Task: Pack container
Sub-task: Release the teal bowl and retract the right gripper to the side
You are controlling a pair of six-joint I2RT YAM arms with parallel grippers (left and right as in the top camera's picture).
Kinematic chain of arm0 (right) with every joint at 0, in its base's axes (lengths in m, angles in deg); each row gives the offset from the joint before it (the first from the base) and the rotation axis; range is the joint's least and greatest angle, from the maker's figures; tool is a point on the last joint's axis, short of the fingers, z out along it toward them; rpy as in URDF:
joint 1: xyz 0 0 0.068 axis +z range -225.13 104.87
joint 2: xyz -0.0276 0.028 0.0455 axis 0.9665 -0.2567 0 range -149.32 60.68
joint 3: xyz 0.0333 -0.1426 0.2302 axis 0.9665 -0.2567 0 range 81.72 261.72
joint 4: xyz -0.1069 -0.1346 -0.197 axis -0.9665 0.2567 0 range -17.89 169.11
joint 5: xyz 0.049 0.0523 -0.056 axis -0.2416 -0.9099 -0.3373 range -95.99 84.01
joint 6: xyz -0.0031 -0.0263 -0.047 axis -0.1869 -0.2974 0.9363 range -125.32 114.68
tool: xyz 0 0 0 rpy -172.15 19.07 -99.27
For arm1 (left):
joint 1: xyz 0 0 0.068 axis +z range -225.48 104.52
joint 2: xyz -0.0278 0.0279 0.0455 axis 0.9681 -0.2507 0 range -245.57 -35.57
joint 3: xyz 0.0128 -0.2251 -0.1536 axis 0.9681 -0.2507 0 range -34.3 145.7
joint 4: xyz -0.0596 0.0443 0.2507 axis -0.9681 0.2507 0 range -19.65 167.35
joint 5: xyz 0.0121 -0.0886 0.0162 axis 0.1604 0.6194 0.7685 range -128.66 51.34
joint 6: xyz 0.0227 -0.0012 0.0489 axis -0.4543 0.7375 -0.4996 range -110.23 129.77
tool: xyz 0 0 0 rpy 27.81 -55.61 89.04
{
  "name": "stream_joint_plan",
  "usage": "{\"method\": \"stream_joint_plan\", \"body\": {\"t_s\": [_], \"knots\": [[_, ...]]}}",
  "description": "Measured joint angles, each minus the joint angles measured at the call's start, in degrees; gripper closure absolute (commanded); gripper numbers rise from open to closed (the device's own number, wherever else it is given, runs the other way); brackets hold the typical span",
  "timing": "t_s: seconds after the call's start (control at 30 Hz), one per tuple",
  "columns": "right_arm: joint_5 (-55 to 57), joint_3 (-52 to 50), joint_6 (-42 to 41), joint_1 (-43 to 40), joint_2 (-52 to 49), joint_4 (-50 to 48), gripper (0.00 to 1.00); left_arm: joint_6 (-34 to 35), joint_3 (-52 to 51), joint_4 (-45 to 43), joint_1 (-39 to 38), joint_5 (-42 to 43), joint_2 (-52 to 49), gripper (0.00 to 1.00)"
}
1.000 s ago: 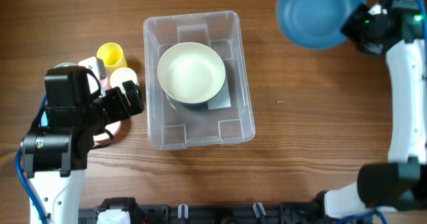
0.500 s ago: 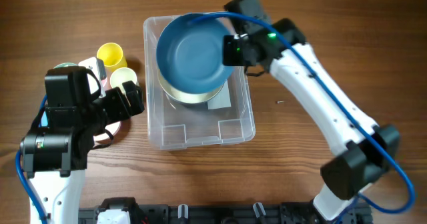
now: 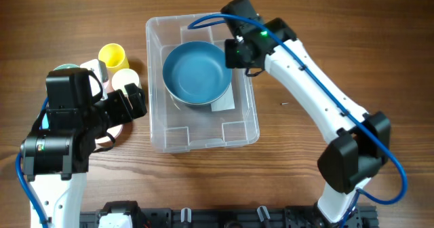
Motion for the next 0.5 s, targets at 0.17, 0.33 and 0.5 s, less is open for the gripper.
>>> {"method": "stream_joint_plan", "body": {"t_s": [0.17, 0.33, 0.5], "knots": [[1.51, 1.09, 2.82, -9.05, 10.64, 4.55, 0.51, 0.0, 0.0, 0.0, 0.0, 0.0, 0.0, 0.0], [-3.69, 2.45, 8.81, -15.04, 15.74, 14.62, 0.5, -0.55, 0.0, -0.66, -0.11, 1.68, -0.04, 0.34], [-3.65, 1.86, 9.05, -19.17, 15.06, 14.29, 0.67, -0.7, 0.24, -4.28, -13.9, 2.82, -6.08, 0.32]]}}
